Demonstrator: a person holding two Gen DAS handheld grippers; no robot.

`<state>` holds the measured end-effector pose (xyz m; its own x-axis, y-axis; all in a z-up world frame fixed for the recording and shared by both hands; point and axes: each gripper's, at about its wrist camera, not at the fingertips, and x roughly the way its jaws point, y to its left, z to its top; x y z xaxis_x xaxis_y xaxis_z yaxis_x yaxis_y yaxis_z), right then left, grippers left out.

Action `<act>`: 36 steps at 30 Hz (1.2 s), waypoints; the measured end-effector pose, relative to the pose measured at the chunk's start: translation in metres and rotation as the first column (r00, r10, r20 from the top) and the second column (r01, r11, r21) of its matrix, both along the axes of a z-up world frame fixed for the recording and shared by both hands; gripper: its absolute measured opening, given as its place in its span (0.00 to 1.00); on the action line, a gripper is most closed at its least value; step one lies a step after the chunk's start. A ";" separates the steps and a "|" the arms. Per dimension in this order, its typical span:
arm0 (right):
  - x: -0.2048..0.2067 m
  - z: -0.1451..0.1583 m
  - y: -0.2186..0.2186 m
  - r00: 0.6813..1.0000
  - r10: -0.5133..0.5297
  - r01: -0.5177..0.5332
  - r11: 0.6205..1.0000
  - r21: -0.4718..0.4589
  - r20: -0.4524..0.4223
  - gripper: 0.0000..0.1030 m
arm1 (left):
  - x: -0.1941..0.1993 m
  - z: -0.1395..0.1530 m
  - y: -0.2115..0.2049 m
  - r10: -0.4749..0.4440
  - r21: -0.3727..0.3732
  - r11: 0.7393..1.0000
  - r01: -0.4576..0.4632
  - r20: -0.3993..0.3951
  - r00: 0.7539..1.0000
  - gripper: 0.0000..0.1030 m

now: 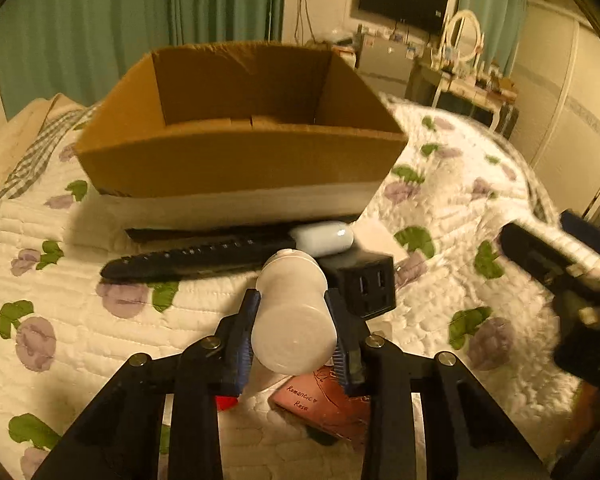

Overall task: Organize rigid objects
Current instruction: 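Grasp the white plug-in cylinder with the left gripper while the right grasps the black charger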

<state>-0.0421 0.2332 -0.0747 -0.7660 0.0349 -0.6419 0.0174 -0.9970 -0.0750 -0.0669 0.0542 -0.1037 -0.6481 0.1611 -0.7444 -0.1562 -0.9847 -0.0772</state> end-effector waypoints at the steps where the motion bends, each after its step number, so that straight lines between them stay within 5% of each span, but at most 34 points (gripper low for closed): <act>1: 0.000 0.000 -0.002 1.000 0.008 -0.008 1.000 -0.001 -0.004 1.00 | 0.002 0.004 -0.002 0.001 0.003 1.000 -0.001 -0.013 1.000 0.32; 8: -0.009 -0.011 -0.026 0.995 0.090 -0.088 0.995 -0.041 0.035 1.00 | 0.018 0.031 -0.021 0.048 -0.069 0.996 -0.056 -0.118 0.992 0.32; 19: -0.042 -0.051 -0.068 0.971 0.171 -0.158 0.984 -0.086 0.168 0.90 | 0.011 0.021 -0.049 0.122 -0.090 0.987 -0.132 -0.109 0.987 0.32; 25: -0.053 -0.068 -0.079 0.958 0.189 -0.173 0.981 -0.087 0.217 0.70 | 0.009 0.017 -0.052 0.126 -0.090 0.987 -0.135 -0.094 0.988 0.32; 29: -0.058 -0.073 -0.081 0.951 0.197 -0.182 0.980 -0.084 0.237 0.42 | 0.009 0.016 -0.052 0.125 -0.093 0.987 -0.133 -0.089 0.988 0.32; 36: -0.041 -0.057 -0.076 0.957 0.208 -0.197 0.978 -0.073 0.200 0.41 | 0.016 0.024 -0.048 0.119 -0.097 0.987 -0.129 -0.095 0.988 0.32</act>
<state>-0.0831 0.1568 -0.1320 -0.6051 -0.1452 -0.7828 0.2293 -0.9734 0.0033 -0.0512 0.0061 -0.0794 -0.7221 0.0010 -0.6918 -0.0341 -0.9988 0.0341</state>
